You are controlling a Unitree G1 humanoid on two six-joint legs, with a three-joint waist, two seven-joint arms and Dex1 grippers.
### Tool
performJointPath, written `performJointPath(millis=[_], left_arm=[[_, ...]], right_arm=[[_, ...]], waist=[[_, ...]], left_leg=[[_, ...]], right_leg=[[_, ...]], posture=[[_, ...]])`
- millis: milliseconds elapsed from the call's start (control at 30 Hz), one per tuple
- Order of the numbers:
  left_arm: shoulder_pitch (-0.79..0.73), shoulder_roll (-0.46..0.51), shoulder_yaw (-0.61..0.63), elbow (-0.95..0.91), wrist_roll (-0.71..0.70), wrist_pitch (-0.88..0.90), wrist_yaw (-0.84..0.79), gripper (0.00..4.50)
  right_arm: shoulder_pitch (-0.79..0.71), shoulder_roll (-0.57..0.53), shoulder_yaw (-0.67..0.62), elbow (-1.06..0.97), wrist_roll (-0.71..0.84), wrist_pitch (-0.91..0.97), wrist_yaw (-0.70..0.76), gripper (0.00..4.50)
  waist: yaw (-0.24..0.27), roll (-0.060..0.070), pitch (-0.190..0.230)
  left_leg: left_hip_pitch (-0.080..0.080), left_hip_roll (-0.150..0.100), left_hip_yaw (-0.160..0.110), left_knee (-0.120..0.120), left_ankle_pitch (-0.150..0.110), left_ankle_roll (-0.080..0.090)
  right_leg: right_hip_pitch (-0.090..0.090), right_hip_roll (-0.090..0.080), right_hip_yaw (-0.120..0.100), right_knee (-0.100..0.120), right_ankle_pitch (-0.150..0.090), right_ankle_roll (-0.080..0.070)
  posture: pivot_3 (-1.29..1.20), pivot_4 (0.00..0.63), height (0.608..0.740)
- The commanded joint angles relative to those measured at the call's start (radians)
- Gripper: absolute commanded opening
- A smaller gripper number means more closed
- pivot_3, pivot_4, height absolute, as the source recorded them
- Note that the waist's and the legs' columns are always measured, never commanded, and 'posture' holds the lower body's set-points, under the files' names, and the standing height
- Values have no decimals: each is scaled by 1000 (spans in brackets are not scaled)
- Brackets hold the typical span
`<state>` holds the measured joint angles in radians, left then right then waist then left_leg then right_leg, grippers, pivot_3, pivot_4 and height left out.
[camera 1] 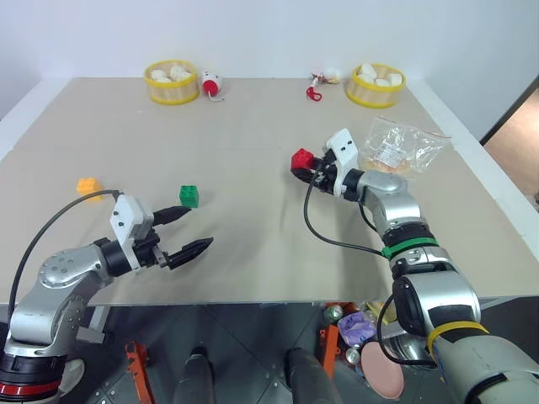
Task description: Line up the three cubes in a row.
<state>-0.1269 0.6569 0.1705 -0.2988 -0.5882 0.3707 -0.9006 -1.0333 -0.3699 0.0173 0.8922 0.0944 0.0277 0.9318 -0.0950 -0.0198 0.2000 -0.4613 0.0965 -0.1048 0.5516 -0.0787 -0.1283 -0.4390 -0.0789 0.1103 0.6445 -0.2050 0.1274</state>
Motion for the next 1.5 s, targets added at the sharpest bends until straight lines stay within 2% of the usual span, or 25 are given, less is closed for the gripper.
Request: performJointPath(millis=[33, 133, 233, 500, 733, 1133, 1500], left_arm=[[-6, 47, 45, -34, -58, 17, -64, 4500], [-20, 80, 60, -21, -97, 39, -113, 4500], [-36, 101, 64, -16, -128, 64, -145, 4500], [-40, 114, 46, -21, -157, 107, -191, 4500], [-14, 120, 14, 49, -103, 77, -259, 4500], [-38, 108, -41, 63, -90, 86, -315, 4500], [-85, 92, -56, 51, -108, 120, -285, 4500]], right_arm=[[35, -66, 53, -125, 46, -24, 310, 1280], [83, -118, 110, -198, 69, 22, 528, 1280], [86, -124, 139, -176, 59, 26, 600, 1280], [61, -88, 177, -39, 1, -99, 592, 1280], [39, -77, 171, 52, -31, -182, 585, 1280], [48, -111, 175, 70, -59, -249, 614, 1280], [51, -108, 166, 53, -38, -227, 639, 1280]], waist=[[-1, 0, 0], [-1, 0, 0], [-4, 0, 0], [-7, 0, 0], [-7, 0, 0], [-5, 0, 0], [-5, 0, 0]], left_leg=[[0, 0, 0, 0, 0, 0], [0, 0, 0, 0, 0, 0], [0, 0, 0, 0, 0, -1], [0, 0, 0, 0, 0, -1], [0, 0, 0, 0, 0, -1], [0, 0, 0, 0, 1, -2], [0, 0, 0, 0, 3, -5]], right_leg=[[0, 0, 0, 0, 0, 0], [1, 0, 0, 0, -2, 1], [0, 0, 0, 0, -2, 1], [0, 0, 0, 0, -1, 0], [0, 0, 0, 0, -1, 0], [1, 0, 0, 0, -1, 0], [1, 0, 0, 0, 0, 0]], posture=[[0, 150, 740], [0, 150, 740], [0, 150, 740], [0, 150, 740], [0, 150, 740], [0, 150, 740], [0, 150, 740]])
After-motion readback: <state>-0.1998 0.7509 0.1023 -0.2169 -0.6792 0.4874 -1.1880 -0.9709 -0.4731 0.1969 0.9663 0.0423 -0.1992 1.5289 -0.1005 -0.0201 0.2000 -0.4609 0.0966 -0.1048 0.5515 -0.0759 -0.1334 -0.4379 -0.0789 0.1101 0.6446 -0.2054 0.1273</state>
